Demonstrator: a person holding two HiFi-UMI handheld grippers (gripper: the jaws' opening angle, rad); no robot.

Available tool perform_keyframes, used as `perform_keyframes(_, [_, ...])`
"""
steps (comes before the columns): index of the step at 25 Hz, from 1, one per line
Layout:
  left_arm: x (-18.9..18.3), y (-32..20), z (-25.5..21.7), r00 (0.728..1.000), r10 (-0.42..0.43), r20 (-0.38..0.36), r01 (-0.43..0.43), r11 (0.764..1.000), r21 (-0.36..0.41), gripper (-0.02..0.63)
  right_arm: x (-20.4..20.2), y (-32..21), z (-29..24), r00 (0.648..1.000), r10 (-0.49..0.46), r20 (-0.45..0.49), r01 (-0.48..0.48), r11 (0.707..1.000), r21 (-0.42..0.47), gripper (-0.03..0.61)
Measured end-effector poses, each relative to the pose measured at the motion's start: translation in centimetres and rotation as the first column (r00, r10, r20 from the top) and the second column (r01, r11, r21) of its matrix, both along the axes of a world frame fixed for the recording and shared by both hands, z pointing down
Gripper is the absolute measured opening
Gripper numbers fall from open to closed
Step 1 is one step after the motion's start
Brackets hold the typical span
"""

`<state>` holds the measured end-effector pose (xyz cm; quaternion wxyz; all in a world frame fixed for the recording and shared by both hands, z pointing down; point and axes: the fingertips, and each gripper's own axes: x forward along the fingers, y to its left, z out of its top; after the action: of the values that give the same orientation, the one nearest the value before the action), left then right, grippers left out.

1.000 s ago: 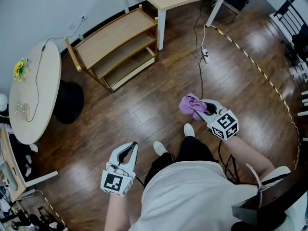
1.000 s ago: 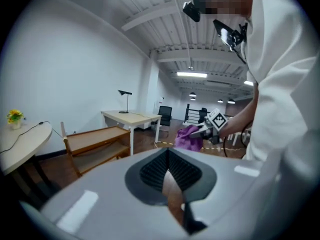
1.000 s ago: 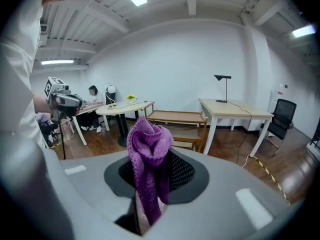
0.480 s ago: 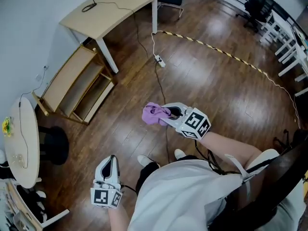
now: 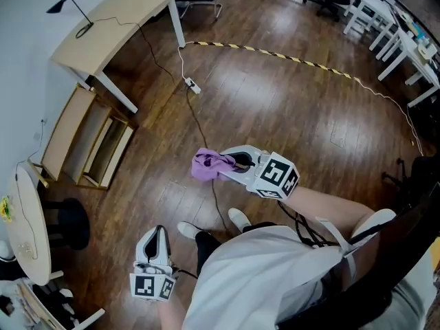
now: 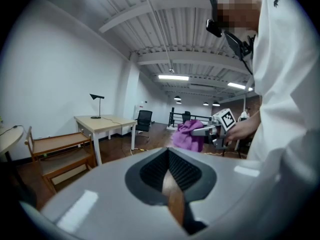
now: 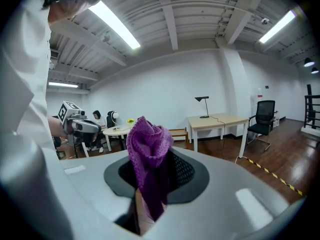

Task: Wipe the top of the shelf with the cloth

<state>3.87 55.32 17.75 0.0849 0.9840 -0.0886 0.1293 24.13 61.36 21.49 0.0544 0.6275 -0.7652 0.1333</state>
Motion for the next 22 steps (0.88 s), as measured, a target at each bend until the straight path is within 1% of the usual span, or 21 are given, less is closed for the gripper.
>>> perform_keyframes(6, [1.9,3.6,-0.2,0.999,0.029,0.017,-0.029,0.999,0.017,0.021,1.9,3.8,0.2,1.0,0.029,0.01,-0.029,0.999,0.014,0.092])
perform_keyframes(10, [2.8,4.9,-0.5,0.999,0.035,0.019,-0.035,0.999,0.028,0.021,2.8,5.3,0.4,0.999,0.03,0.017,-0.03,0.999,0.015,0.092])
perform_keyframes(15, [3.6,5.9,-0.7,0.999,0.037,0.027,-0.038,0.999,0.036,0.021,3.5,6.2,0.4,0.999,0.029,0.021,-0.029,0.999,0.014,0.092])
perform_keyframes(19, [4.1,6.3,-1.5,0.999,0.035,0.033,-0.036,0.999,0.036,0.021,3.9,6.2,0.3,0.999,0.022,0.025,-0.022,1.0,0.012,0.092])
perform_keyframes(22, [4.2,6.4,-1.1,0.998,0.035,0.046,-0.037,0.999,0.036,0.021,4.2,5.9,0.6,0.999,0.024,0.03,-0.024,1.0,0.016,0.092])
